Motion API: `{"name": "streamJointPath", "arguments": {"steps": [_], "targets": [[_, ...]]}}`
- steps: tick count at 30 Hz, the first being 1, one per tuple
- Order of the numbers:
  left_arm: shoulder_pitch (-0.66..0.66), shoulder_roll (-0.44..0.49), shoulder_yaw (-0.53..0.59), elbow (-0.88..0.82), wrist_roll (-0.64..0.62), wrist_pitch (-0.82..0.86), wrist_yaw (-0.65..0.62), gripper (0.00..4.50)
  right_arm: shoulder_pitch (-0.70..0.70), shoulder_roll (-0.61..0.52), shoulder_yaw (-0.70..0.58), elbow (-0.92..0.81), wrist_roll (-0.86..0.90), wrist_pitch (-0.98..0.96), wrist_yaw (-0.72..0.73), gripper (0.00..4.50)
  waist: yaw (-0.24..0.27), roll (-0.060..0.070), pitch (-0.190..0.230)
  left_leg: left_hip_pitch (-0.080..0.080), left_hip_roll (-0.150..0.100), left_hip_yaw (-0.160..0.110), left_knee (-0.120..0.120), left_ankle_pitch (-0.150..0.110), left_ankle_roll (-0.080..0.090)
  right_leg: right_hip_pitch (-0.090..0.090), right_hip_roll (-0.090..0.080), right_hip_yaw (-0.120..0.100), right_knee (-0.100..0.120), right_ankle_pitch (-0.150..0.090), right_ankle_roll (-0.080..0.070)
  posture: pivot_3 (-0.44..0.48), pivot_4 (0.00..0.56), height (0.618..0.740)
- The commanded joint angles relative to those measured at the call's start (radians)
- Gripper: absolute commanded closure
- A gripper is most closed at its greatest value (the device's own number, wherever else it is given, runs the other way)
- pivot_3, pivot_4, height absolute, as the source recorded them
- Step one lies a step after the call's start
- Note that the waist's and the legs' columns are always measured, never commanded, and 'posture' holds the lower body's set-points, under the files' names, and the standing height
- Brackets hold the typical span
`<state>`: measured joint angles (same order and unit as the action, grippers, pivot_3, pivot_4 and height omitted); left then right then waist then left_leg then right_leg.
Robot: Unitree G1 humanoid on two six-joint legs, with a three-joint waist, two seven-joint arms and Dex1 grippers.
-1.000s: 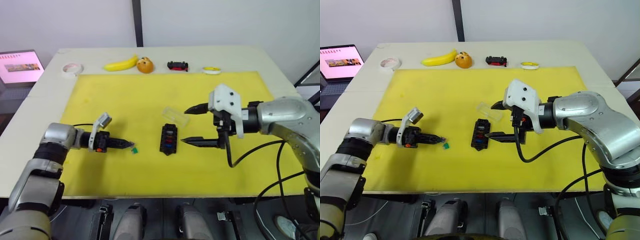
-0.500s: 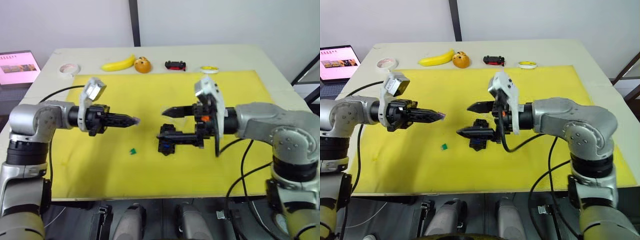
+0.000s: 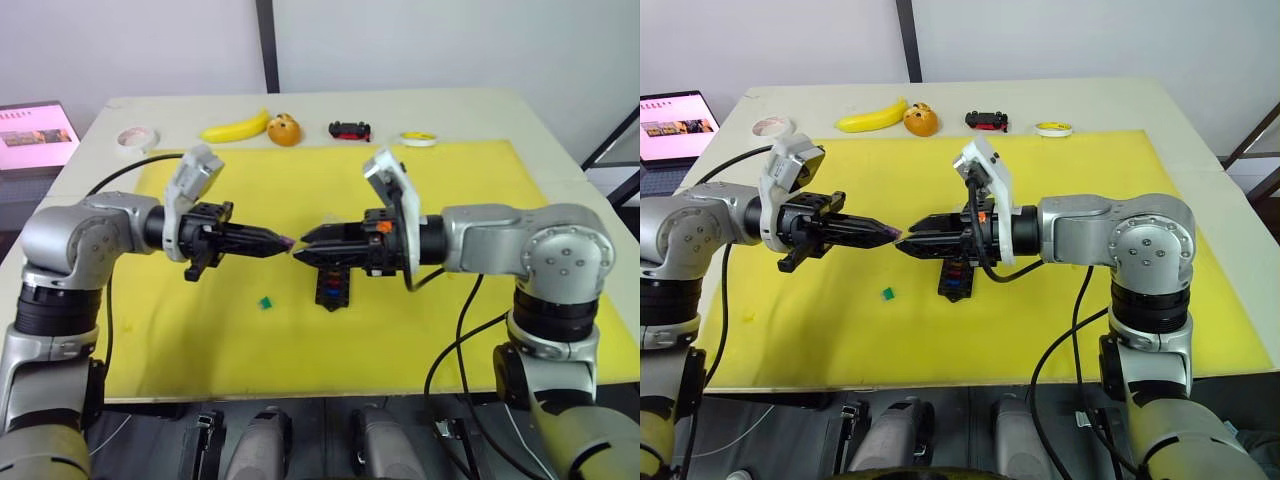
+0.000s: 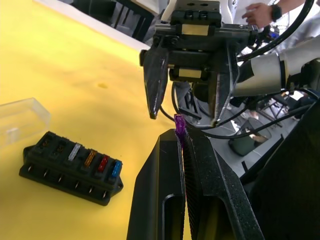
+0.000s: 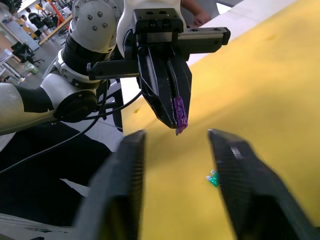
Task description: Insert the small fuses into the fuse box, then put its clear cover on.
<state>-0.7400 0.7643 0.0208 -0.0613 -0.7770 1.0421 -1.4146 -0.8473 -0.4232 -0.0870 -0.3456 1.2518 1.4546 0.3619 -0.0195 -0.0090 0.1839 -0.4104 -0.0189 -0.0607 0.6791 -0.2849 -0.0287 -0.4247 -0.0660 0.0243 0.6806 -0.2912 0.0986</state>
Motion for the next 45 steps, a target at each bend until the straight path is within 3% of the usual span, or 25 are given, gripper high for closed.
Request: {"name": "streamJointPath", "arguments": {"steps": [1, 14, 17, 20, 32, 38, 41, 45], "targets": [[0.0, 0.01, 0.016, -0.032, -0.028, -0.013, 0.006, 4.42, -0.031, 0.012, -0.017, 0.002, 0.05, -0.009, -0.026, 2.27, 0.0, 0.0, 0.0, 0.0, 0.0, 0.0, 0.0, 0.0, 0.0, 0.0, 0.0, 0.0, 0.0, 0.0, 0.0, 0.0, 0.15, 0.74], [0.01, 0.01, 0.011, -0.037, -0.036, -0.035, 0.022, 4.42, -0.046, 0.014, 0.005, 0.022, 0.107, -0.026, -0.072, 2.27, 0.0, 0.0, 0.0, 0.0, 0.0, 0.0, 0.0, 0.0, 0.0, 0.0, 0.0, 0.0, 0.0, 0.0, 0.0, 0.0, 0.15, 0.74], [0.007, 0.01, 0.011, -0.034, -0.037, -0.038, 0.024, 4.42, -0.045, 0.01, 0.009, 0.02, 0.112, -0.026, -0.074, 3.05, -0.001, 0.0, 0.0, 0.0, 0.0, 0.0, 0.0, 0.0, 0.0, 0.0, 0.0, 0.0, 0.0, 0.0, 0.0, 0.0, 0.15, 0.74], [0.009, 0.01, 0.011, -0.037, -0.04, -0.039, 0.026, 4.42, -0.042, 0.006, 0.013, 0.018, 0.114, -0.026, -0.076, 4.44, 0.0, 0.0, 0.0, 0.0, 0.0, 0.0, 0.0, 0.0, 0.0, 0.0, 0.0, 0.0, 0.0, 0.0, 0.0, 0.0, 0.15, 0.74], [0.011, 0.036, -0.008, -0.037, -0.029, -0.043, 0.014, 4.42, -0.046, -0.022, 0.032, 0.011, 0.092, -0.035, -0.056, 4.48, -0.001, 0.0, 0.0, 0.0, 0.0, 0.0, 0.0, 0.0, 0.0, 0.0, 0.0, 0.0, 0.0, 0.0, 0.0, 0.0, 0.15, 0.74], [0.033, 0.125, -0.062, -0.018, 0.052, -0.128, -0.048, 1.5, -0.064, -0.163, 0.149, -0.036, -0.08, -0.098, 0.088, 4.5, -0.001, 0.0, 0.0, 0.0, 0.0, 0.0, -0.001, 0.0, 0.0, 0.0, 0.001, 0.0, -0.001, 0.0, 0.0, 0.0, 0.15, 0.74], [0.052, 0.174, -0.124, 0.038, 0.201, -0.31, -0.08, 0.03, -0.082, -0.292, 0.311, -0.034, -0.309, -0.253, 0.243, 4.5, 0.0, 0.0, 0.0, 0.0, -0.001, 0.001, -0.001, 0.0, 0.0, 0.0, 0.002, 0.0, -0.001, 0.0, 0.0, 0.0, 0.15, 0.74], [0.042, 0.152, -0.151, 0.098, 0.291, -0.448, -0.073, 0.03, -0.121, -0.349, 0.459, 0.054, -0.534, -0.445, 0.412, 4.5, 0.0, 0.0, 0.0, 0.0, -0.002, 0.001, -0.001, 0.0, 0.0, 0.0, 0.003, 0.0, -0.002, 0.0, 0.0, 0.0, 0.15, 0.74]]}}
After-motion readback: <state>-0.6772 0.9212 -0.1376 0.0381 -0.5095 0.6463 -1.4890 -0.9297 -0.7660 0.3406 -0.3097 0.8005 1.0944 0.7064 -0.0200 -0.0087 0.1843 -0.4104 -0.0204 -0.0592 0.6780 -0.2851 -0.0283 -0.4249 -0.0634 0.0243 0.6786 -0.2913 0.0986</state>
